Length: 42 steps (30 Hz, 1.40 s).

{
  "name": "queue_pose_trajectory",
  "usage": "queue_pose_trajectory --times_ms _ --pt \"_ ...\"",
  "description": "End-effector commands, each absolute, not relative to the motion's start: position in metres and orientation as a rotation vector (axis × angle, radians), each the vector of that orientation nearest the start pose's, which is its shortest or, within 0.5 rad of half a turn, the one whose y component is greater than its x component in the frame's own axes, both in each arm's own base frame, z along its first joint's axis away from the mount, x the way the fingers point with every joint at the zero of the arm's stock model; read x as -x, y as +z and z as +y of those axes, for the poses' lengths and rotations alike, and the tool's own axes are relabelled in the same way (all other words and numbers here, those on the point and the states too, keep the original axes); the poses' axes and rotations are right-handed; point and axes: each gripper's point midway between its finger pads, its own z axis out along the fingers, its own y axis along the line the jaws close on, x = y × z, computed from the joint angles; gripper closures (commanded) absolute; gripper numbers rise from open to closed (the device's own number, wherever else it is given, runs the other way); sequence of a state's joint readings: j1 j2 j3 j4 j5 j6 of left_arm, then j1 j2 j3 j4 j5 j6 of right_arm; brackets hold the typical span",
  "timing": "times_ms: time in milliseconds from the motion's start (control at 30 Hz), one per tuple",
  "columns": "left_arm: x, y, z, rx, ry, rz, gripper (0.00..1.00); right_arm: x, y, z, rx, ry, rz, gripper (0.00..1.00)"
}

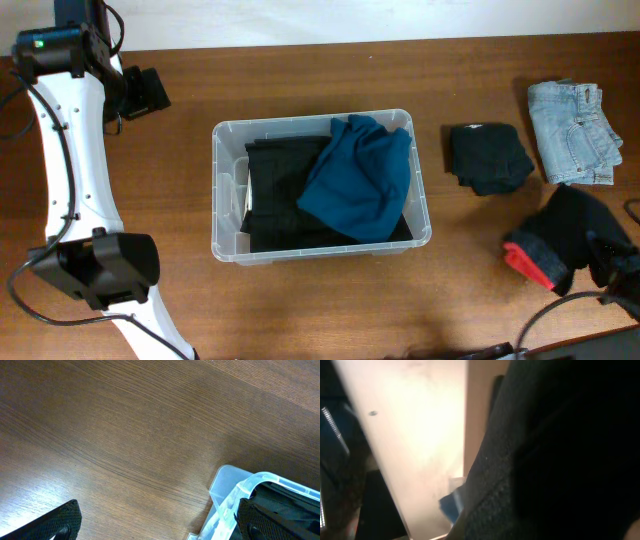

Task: Pack container
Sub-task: 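Lift the black leggings with the right gripper and carry them left, then lower the black leggings into the container on top of the teal garment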

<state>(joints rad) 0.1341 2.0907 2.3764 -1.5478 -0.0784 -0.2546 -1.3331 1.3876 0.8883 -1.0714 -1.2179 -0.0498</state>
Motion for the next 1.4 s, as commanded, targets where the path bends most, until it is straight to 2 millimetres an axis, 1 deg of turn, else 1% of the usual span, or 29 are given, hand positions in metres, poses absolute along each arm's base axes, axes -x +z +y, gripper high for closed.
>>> queue_pose_trajectory --times_ms 0,67,133,267,333,500,567,667,733,800,833,967,1033,1100,1233,1367 --pt "-0.436 0.237 0.074 0.583 0.069 2.765 0.01 -0.221 0.240 -0.155 -0.978 1.122 1.644 0.96" --pt "-0.436 0.237 0.074 0.583 0.069 2.765 0.01 -0.227 0.265 -0.138 -0.866 1.132 1.650 0.96" --pt "-0.436 0.237 0.074 0.583 0.069 2.765 0.01 -0.234 0.290 -0.116 -0.759 1.165 1.662 0.96" --pt "-0.436 0.237 0.074 0.583 0.069 2.765 0.00 -0.244 0.328 -0.075 -0.574 1.245 1.697 0.96" --pt "-0.436 0.237 0.074 0.583 0.069 2.765 0.01 -0.249 0.343 -0.056 -0.482 1.286 1.722 0.96" --pt "-0.436 0.237 0.074 0.583 0.069 2.765 0.00 -0.264 0.367 -0.016 -0.281 1.372 1.790 0.96" --pt "-0.436 0.237 0.074 0.583 0.069 2.765 0.01 -0.270 0.374 0.004 -0.196 1.423 1.817 0.96" --pt "-0.436 0.237 0.074 0.583 0.069 2.765 0.01 -0.285 0.377 0.032 -0.160 1.450 1.881 0.96" --pt "-0.436 0.237 0.074 0.583 0.069 2.765 0.01 -0.294 0.383 0.056 -0.104 1.451 1.898 0.96" --pt "-0.436 0.237 0.074 0.583 0.069 2.765 0.01 -0.301 0.397 0.085 -0.019 1.466 1.884 0.96" --pt "-0.436 0.237 0.074 0.583 0.069 2.765 0.01 -0.303 0.405 0.102 0.030 1.485 1.865 0.96" --pt "-0.436 0.237 0.074 0.583 0.069 2.765 0.01 -0.305 0.428 0.153 0.151 1.588 1.802 0.96" --pt "-0.436 0.237 0.074 0.583 0.069 2.765 0.01 -0.309 0.427 0.176 0.169 1.636 1.799 0.96" --pt "-0.436 0.237 0.074 0.583 0.069 2.765 0.01 -0.314 0.419 0.191 0.163 1.658 1.824 0.96" --pt "-0.436 0.237 0.074 0.583 0.069 2.765 0.01 -0.326 0.386 0.226 0.169 1.729 1.921 0.96" --pt "-0.436 0.237 0.073 0.582 0.068 2.765 0.01 -0.336 0.349 0.261 0.189 1.792 2.017 0.96"
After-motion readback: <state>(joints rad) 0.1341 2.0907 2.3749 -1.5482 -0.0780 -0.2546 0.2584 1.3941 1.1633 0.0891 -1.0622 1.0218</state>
